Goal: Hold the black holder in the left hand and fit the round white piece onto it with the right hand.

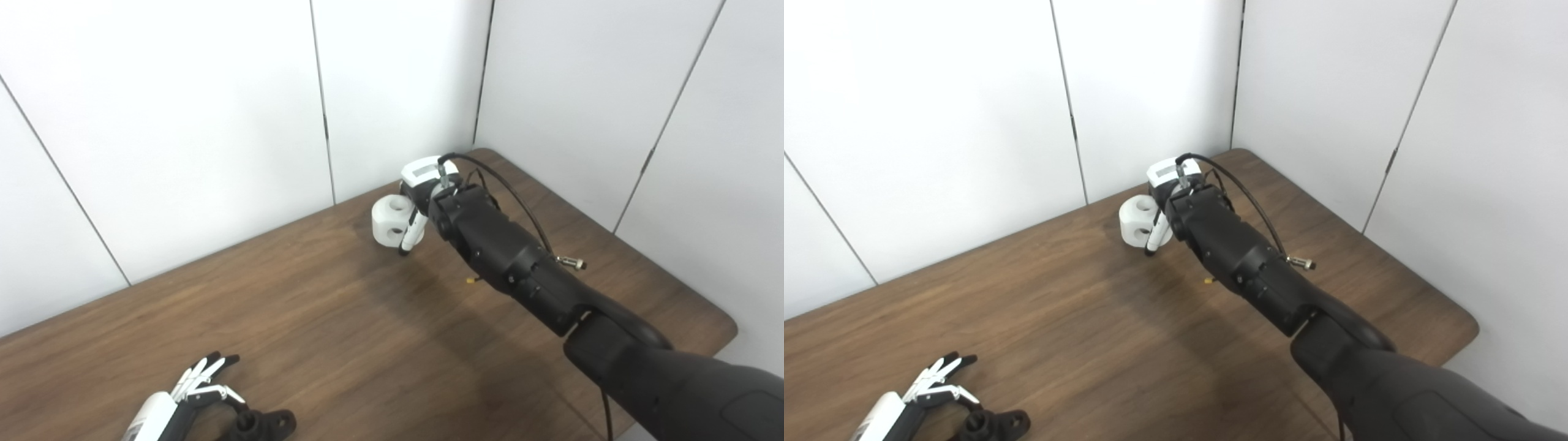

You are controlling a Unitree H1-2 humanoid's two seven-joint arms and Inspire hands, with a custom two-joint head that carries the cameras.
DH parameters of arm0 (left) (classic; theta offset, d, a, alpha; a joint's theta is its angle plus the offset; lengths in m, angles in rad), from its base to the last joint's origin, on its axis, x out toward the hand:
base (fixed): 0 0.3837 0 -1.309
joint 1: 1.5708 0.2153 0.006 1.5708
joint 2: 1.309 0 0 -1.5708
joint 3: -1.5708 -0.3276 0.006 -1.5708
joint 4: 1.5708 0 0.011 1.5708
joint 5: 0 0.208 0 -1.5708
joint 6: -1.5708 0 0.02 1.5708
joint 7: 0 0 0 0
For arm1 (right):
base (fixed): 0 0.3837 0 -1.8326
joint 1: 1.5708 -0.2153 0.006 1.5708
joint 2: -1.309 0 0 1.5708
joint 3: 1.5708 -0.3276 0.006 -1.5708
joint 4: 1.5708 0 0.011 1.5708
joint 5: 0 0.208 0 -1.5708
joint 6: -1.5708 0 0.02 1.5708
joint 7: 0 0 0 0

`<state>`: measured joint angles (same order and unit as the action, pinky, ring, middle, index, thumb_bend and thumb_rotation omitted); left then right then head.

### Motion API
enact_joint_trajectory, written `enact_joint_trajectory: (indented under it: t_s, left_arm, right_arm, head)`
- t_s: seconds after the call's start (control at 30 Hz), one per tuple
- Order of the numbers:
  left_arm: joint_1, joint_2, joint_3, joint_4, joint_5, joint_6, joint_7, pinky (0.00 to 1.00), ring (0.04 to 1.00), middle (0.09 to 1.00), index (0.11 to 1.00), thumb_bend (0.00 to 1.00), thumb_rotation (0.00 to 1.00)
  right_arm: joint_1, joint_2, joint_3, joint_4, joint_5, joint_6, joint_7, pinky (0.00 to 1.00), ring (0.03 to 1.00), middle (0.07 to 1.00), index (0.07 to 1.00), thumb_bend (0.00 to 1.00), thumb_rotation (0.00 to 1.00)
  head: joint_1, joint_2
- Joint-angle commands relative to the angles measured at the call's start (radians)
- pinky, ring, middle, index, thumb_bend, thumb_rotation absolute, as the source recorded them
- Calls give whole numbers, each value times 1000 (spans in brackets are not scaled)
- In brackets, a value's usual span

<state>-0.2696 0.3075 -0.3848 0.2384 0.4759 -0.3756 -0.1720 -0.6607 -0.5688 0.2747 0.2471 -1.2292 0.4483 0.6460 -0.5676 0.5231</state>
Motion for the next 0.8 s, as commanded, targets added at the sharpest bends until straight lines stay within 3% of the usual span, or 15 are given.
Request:
enact_joint_trajectory:
  t_s: [0.0, 0.1, 0.27, 0.33, 0.37, 0.53, 0.77]
  left_arm:
    - [77, 52, -5, 45, 26, 70, -47, 1000, 1000, 934, 483, 522, 50]
    - [77, 51, -6, 41, 24, 75, -50, 1000, 1000, 935, 483, 522, 50]
    - [77, 48, -7, 39, 27, 76, -48, 1000, 1000, 936, 484, 522, 51]
    - [79, 47, -6, 32, 27, 82, -48, 1000, 1000, 937, 484, 522, 50]
    - [80, 47, -5, 27, 28, 85, -48, 1000, 1000, 937, 484, 522, 50]
    - [83, 45, -3, 21, 29, 80, -41, 1000, 1000, 937, 484, 522, 52]
    - [86, 37, -2, 19, 29, 73, -34, 1000, 1000, 939, 484, 522, 51]
  right_arm:
    - [-37, -35, -11, -27, 0, 11, -35, 964, 1000, 989, 786, 963, 472]
    - [-28, -33, -17, -29, 14, 4, -74, 942, 985, 972, 750, 945, 456]
    - [12, 0, -45, 9, 48, -5, -318, 852, 876, 846, 592, 803, 293]
    - [33, 20, -56, 40, 63, -10, -448, 836, 828, 785, 508, 580, 177]
    - [42, 30, -58, 59, 65, -11, -509, 833, 815, 769, 496, 551, 160]
    - [56, 78, -60, 149, 93, -8, -726, 877, 775, 729, 483, 522, 145]
    - [52, 99, -46, 183, 118, 12, -809, 873, 743, 725, 484, 521, 146]
  head:
    - [1, 1]
    - [6, 6]
    - [15, 8]
    - [25, 14]
    - [28, 17]
    - [33, 23]
    - [49, 34]
